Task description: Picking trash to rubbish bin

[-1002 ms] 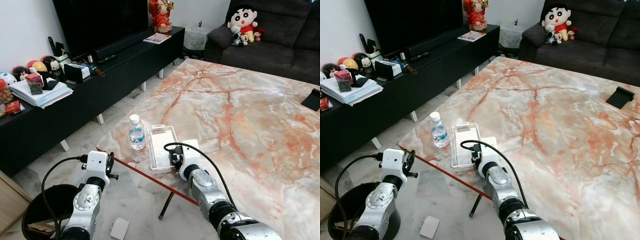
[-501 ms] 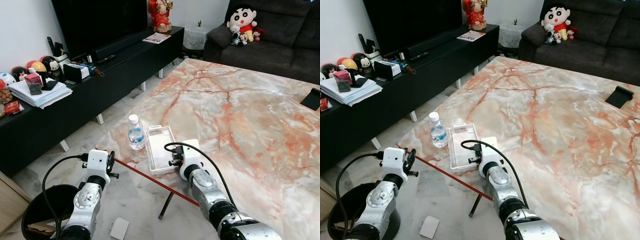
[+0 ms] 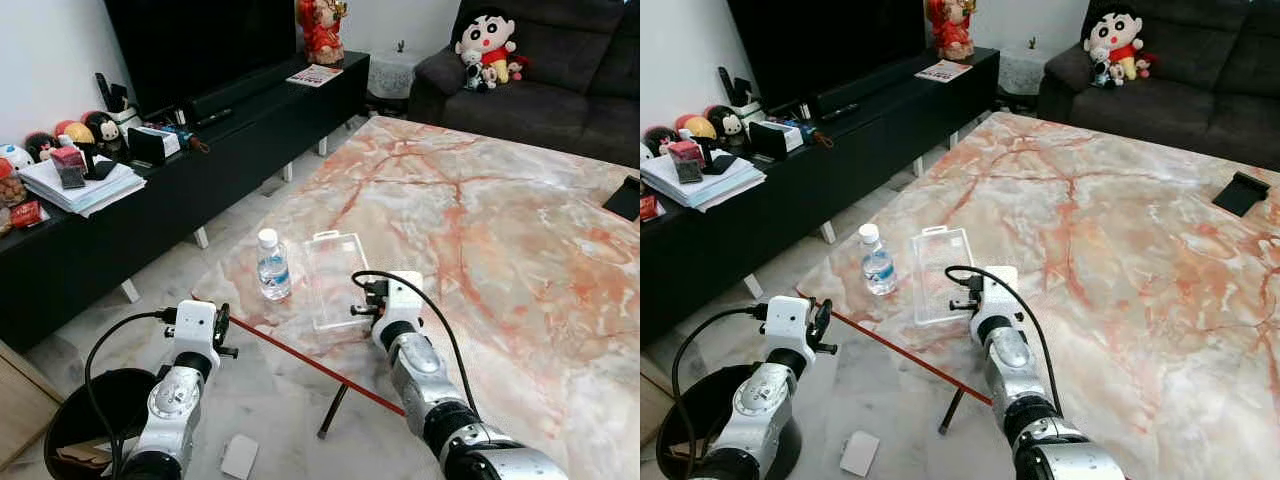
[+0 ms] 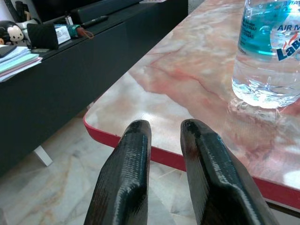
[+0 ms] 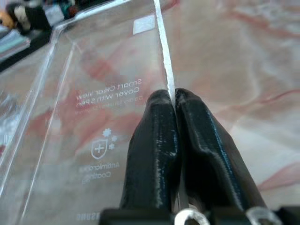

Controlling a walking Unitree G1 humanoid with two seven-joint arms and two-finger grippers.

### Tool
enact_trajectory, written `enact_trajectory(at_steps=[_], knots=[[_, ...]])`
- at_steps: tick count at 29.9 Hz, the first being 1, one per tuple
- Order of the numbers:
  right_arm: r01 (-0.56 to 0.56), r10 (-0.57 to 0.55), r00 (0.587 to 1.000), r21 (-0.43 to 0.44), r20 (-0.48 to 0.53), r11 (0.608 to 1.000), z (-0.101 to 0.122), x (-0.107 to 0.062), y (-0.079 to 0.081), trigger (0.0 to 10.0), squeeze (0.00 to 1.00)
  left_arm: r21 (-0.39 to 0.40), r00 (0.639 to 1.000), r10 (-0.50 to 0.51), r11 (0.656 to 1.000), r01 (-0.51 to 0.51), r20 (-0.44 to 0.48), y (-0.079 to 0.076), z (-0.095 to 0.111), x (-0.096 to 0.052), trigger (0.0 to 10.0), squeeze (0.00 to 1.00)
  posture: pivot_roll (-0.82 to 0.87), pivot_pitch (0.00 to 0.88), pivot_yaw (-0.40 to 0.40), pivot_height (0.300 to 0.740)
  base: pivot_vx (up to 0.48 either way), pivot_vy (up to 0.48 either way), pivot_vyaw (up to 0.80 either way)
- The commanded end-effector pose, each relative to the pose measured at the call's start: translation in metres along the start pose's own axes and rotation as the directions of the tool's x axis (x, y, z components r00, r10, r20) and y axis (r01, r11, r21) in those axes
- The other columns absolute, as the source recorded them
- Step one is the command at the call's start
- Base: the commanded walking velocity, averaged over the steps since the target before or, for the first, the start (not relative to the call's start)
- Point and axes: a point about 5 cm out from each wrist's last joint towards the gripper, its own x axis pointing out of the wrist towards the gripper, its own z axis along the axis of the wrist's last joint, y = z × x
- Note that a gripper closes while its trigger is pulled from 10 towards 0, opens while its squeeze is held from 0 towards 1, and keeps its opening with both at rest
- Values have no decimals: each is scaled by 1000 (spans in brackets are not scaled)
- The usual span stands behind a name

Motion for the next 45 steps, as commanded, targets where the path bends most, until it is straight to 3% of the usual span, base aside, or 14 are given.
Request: enact_trajectory(at_steps=[1, 4, 5, 45], knots=[[11, -13, 998, 27, 55, 1000, 8, 1, -3, 0, 0, -11, 1000, 4, 1000, -4, -4, 0, -1, 0, 10000, 0, 45, 0, 9, 740, 0, 0, 0], [17, -20, 997, 38, 69, 999, 10, 1, -4, 0, 0, -11, 1000, 7, 1000, -7, -1, 0, -1, 0, 10000, 0, 44, 0, 8, 740, 0, 0, 0], [21, -23, 997, 31, 70, 999, 10, 1, -5, 9882, 0, -9, 1000, 9, 1000, -9, 1, 0, -1, -1, 10000, 0, 44, 0, 7, 740, 0, 0, 0], [26, -27, 999, 23, 39, 999, 2, -2, -4, 10000, 0, -29, 1000, 24, 999, -24, 15, 0, 0, -1, 10000, 0, 43, 0, 6, 740, -31, 0, 0]])
